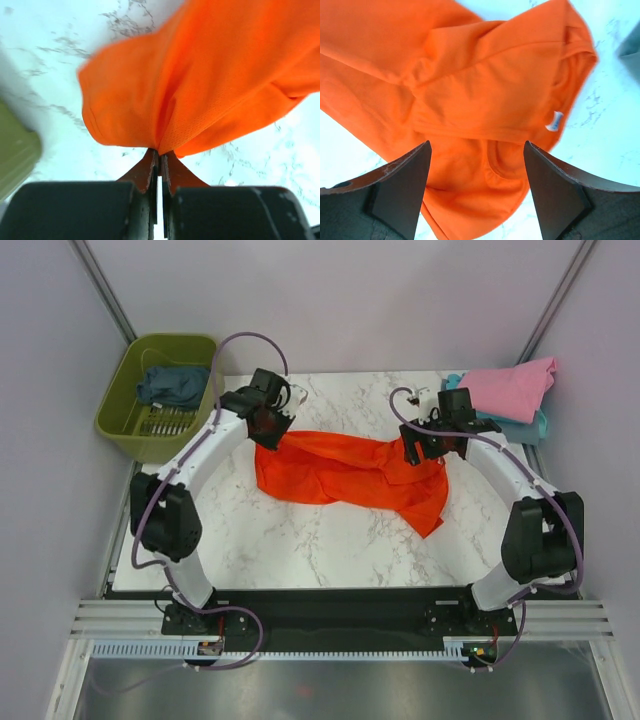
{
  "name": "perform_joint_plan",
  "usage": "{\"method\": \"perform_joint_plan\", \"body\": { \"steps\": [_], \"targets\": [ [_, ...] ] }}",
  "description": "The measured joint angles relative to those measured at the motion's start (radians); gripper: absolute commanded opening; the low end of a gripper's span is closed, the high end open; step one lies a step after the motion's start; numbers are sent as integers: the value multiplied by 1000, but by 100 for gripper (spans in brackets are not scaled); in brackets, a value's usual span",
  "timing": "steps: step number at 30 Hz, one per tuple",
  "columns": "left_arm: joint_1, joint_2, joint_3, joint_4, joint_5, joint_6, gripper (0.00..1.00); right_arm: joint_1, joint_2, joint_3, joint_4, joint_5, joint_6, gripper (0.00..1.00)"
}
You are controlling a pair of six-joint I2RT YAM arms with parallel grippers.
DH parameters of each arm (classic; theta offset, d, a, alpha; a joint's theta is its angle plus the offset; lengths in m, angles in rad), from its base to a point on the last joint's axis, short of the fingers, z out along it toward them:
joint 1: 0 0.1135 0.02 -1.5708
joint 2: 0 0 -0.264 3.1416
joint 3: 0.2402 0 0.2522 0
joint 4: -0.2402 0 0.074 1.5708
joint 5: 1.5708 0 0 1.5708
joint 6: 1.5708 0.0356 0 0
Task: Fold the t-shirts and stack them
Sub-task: Flatten the tshirt out
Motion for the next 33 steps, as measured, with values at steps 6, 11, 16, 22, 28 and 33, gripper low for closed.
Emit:
{"method": "perform_joint_plan", "body": {
  "steps": [6,11,16,22,28,33],
  "targets": [
    [0,-243,-19,-28,17,117,2,0,-87,4,-3,25,-1,84],
    [0,-353,20,-164,89,303,3,0,-142,24,-41,21,-2,84],
    [0,-375,8,-287,124,449,3,0,-166,7,-57,-7,-6,83],
    [0,-214,-90,-308,142,457,3,0,-23,13,-83,-122,3,75],
    [4,-117,-114,-295,156,420,3,-9,208,108,-129,-226,16,67],
    [6,-115,-112,-279,167,390,4,-27,327,183,-153,-277,20,64]
  ]
}}
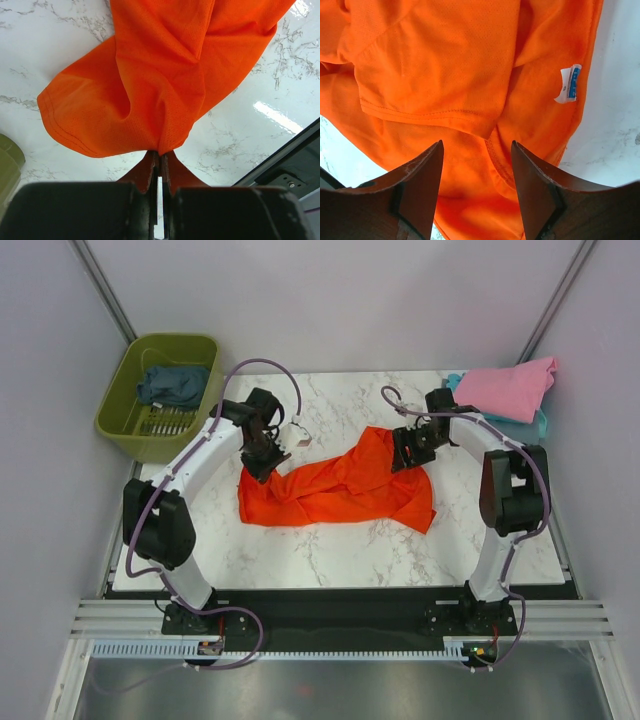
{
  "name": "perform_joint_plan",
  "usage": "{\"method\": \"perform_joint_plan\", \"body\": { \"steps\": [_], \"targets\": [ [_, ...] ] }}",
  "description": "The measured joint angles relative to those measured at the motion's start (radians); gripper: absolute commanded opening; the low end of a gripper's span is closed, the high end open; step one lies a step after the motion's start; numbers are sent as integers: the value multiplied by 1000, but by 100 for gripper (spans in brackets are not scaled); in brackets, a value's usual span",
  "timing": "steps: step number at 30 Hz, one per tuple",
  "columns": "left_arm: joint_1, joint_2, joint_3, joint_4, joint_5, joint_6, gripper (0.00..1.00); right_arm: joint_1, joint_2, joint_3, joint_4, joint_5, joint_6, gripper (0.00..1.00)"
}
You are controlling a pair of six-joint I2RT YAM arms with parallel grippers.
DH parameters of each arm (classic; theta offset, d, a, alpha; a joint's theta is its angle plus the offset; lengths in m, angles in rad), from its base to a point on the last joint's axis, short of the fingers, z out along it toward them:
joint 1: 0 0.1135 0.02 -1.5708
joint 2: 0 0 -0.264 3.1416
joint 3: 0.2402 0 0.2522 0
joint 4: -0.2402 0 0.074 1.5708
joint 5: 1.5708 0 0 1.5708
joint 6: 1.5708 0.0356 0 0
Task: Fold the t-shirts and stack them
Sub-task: Flatten the tshirt out
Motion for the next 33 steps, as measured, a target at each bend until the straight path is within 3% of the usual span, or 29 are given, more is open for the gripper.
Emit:
{"method": "perform_joint_plan", "body": {
  "steps": [12,15,19,21,33],
  "targets": [
    [6,8,0,4,-1,-22,4,-8,123,64,-30,-47,1,51],
    [9,9,0,6,-1,-26,4,-8,132,69,-36,-54,1,40],
    [13,11,0,16,0,-31,4,-8,132,77,-43,-61,0,8],
    [13,12,0,19,0,-34,4,-8,132,79,-46,-61,-3,0],
    [13,4,7,60,-67,-40,3,-9,14,138,-82,-35,-7,0]
  ]
}}
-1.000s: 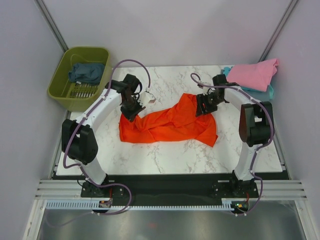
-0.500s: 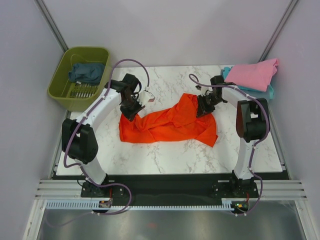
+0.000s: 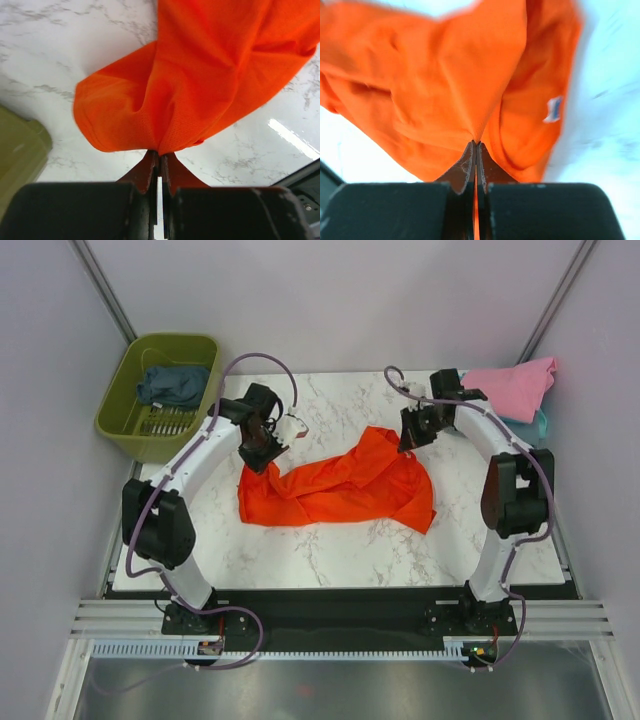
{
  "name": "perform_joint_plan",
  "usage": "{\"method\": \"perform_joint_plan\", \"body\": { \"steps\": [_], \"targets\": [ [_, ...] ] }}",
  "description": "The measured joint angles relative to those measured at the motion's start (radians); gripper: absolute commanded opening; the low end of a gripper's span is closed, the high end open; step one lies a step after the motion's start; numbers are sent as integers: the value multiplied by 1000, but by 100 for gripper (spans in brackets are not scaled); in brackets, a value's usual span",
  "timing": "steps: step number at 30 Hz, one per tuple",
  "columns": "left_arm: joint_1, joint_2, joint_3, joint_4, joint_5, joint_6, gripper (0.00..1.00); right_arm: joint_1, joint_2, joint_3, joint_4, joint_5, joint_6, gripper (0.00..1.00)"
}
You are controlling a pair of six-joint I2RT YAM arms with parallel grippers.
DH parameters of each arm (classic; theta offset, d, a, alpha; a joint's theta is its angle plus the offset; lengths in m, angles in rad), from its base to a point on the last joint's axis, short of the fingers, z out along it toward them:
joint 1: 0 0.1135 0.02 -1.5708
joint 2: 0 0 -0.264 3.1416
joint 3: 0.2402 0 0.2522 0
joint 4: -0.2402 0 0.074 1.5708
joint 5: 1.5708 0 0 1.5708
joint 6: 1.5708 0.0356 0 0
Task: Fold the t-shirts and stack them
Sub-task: Flatten the tshirt out
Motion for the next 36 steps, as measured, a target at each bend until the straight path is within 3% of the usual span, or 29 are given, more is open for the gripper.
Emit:
{"method": "perform_joint_plan", "body": {
  "steps": [8,17,24,28,36],
  "targets": [
    [0,-117,175,59,-75,2,3,-2,-304,218,93,125,-27,0],
    [-12,-344,348,114,-77,10,7,-3,-729,151,232,280,13,0],
    [-12,-517,420,119,26,38,9,-3,-1010,116,226,383,53,0],
    [-14,-581,497,134,77,46,7,-3,-1059,252,198,450,64,0],
    [-14,-602,600,208,128,53,2,-3,-965,581,210,520,72,0]
  ]
}}
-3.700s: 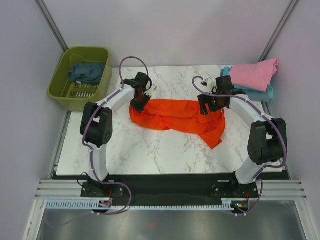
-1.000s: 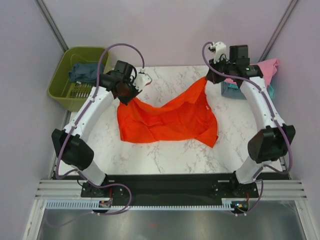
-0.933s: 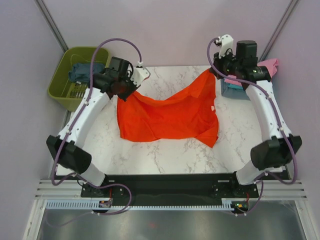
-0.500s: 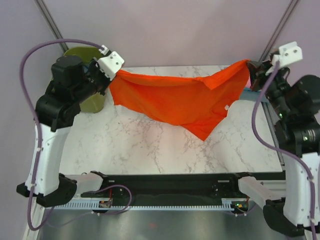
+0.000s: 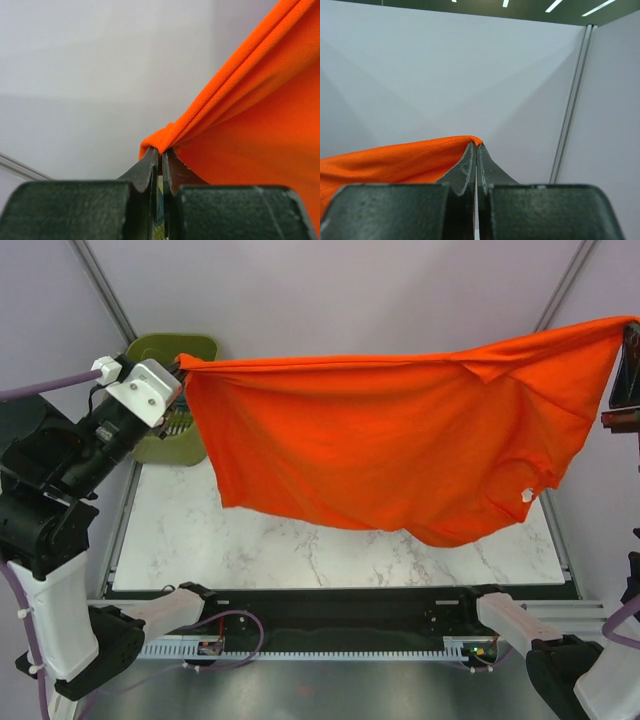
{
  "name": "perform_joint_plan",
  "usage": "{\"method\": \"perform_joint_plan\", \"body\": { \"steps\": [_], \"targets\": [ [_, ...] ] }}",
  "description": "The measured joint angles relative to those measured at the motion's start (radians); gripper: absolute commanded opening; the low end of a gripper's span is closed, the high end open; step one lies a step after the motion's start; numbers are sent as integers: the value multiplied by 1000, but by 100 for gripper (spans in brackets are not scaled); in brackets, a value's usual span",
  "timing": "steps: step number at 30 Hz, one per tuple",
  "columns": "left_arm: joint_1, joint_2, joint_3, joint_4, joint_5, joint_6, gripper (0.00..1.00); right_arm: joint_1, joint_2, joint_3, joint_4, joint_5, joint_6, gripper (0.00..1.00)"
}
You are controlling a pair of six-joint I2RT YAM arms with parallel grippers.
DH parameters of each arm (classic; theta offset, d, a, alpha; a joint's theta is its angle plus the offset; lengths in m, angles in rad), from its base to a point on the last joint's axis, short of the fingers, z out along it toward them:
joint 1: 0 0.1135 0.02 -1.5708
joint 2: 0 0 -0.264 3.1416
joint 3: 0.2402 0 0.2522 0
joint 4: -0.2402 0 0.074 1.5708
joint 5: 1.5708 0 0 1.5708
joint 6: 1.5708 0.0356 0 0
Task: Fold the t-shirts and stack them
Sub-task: Flatten the tshirt out
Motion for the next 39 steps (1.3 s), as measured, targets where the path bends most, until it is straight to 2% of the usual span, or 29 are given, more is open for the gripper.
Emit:
{"method": "perform_joint_plan", "body": {
  "steps": [4,7,12,16,20,23,27,36,37,38,39],
  "targets": [
    [0,3,-62,33,0,0,2,0,28,-40,44,6,-5,0],
    [0,-2,-220,72,-31,-1,2,0,20,-215,99,2,-9,0],
    [2,34,-589,143,-76,-15,2,0,85,-602,164,-27,-12,0],
    [20,146,-860,204,-77,-48,2,0,276,-776,181,-59,-12,0],
    [51,319,-986,224,-77,-63,2,0,564,-784,193,-94,-13,0],
    [88,492,-959,264,-75,-98,2,0,795,-674,193,-111,-13,0],
    [147,737,-793,331,-89,-167,2,-2,1091,-440,193,-117,-7,0],
    [186,1045,-427,380,-146,-212,4,-16,1474,15,201,-97,26,0],
    [186,1068,-392,377,-153,-214,9,-18,1508,59,198,-92,31,0],
    [186,1089,-361,378,-162,-216,35,-21,1536,96,200,-89,34,0],
    [186,1106,-337,378,-171,-218,48,-24,1561,126,201,-80,39,0]
  ]
}}
